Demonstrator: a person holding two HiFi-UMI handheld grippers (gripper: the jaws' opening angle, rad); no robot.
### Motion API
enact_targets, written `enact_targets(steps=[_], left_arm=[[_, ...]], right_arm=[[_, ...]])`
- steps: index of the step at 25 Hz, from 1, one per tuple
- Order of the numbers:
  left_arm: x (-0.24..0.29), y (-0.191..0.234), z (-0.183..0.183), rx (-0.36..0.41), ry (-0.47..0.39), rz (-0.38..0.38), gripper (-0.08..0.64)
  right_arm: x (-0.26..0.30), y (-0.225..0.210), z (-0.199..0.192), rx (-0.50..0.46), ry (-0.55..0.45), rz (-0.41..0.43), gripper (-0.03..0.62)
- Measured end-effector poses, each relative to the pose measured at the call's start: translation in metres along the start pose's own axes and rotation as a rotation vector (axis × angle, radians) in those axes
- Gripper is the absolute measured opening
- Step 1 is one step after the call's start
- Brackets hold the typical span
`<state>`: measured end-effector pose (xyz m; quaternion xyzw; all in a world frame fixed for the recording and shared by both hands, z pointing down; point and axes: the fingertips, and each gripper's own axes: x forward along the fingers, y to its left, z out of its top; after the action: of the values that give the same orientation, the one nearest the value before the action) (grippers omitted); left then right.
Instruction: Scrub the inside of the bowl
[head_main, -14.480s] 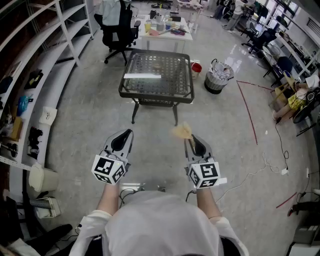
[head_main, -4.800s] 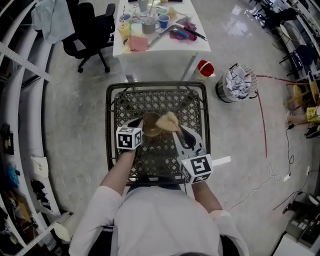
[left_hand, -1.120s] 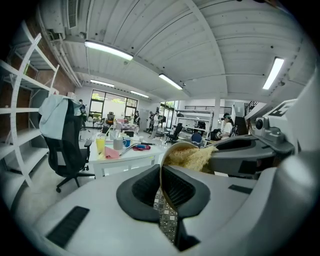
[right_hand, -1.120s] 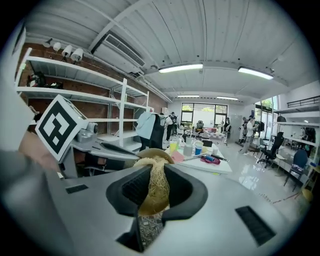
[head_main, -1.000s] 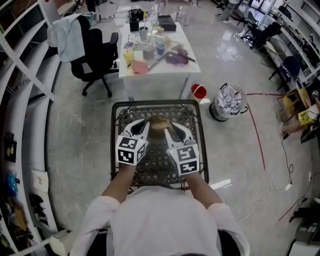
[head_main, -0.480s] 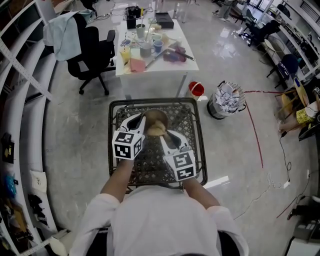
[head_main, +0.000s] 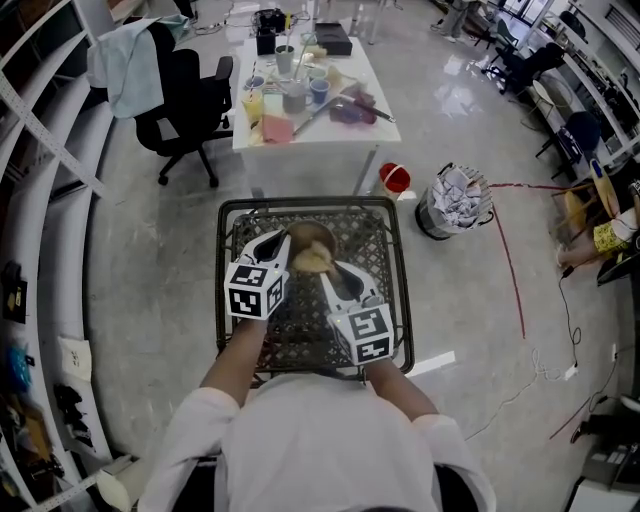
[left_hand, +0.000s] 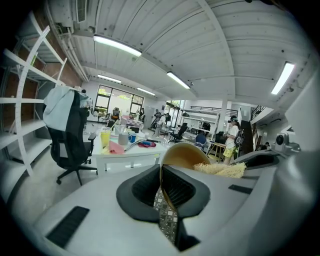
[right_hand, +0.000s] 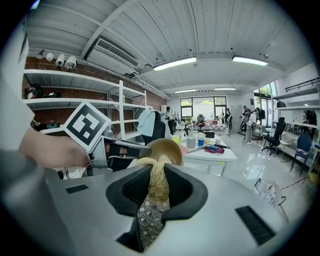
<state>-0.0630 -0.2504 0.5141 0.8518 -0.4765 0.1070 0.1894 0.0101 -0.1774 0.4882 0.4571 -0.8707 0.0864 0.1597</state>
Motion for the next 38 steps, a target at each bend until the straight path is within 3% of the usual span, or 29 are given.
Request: enact_targets(steps=[7, 34, 38], left_arm=[[0.011, 0.005, -0.02, 0.001, 0.056, 0.008, 0.043], [0.049, 0.021, -0.164, -0.157, 0.383, 0.063, 0.043], [0.054, 0.023, -0.189, -0.208, 0.429, 0.077, 0.043]], right_arm=[[0.0, -0.008, -0.004, 0.019, 0.007, -0.007, 0.087], [-0.003, -0.03, -0.052, 0.065, 0.117, -0.026, 0.087], [-0.002, -0.034, -0.062, 0.073, 0.14, -0.025, 0.087]])
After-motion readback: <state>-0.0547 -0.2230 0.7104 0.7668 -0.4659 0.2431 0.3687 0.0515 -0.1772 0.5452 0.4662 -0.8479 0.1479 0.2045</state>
